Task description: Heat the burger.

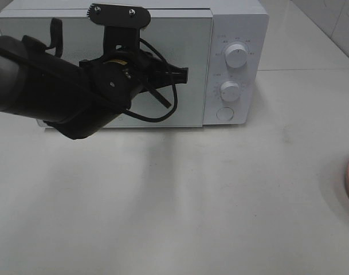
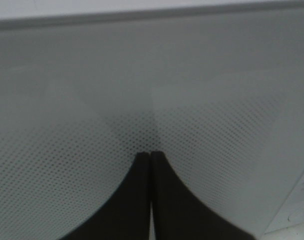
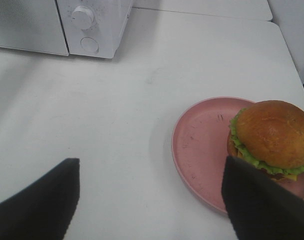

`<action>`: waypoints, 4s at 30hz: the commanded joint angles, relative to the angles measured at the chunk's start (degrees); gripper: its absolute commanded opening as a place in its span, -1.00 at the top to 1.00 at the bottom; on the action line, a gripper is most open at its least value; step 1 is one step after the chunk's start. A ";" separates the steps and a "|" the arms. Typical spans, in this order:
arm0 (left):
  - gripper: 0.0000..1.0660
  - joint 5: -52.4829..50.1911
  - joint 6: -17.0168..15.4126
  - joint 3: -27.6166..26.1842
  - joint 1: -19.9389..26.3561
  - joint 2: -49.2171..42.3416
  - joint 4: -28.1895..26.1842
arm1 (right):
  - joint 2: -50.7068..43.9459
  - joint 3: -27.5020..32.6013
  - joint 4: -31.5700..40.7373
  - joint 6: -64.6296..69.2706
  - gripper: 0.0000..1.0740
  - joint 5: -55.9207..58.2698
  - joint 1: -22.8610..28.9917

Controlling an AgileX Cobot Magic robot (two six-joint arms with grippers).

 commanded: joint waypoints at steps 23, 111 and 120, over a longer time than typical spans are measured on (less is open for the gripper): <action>1.00 5.61 6.42 0.69 -0.46 -3.44 -2.18 | -1.49 0.17 -0.29 -0.86 -0.41 -0.40 -0.40; -0.89 95.74 -35.35 35.18 46.81 -92.82 53.69 | -1.49 0.17 -0.29 -0.86 -0.41 -0.40 -0.40; -0.89 98.09 -35.58 36.61 46.35 -98.61 54.55 | -1.49 0.17 -0.29 -0.86 -0.41 -0.40 -0.40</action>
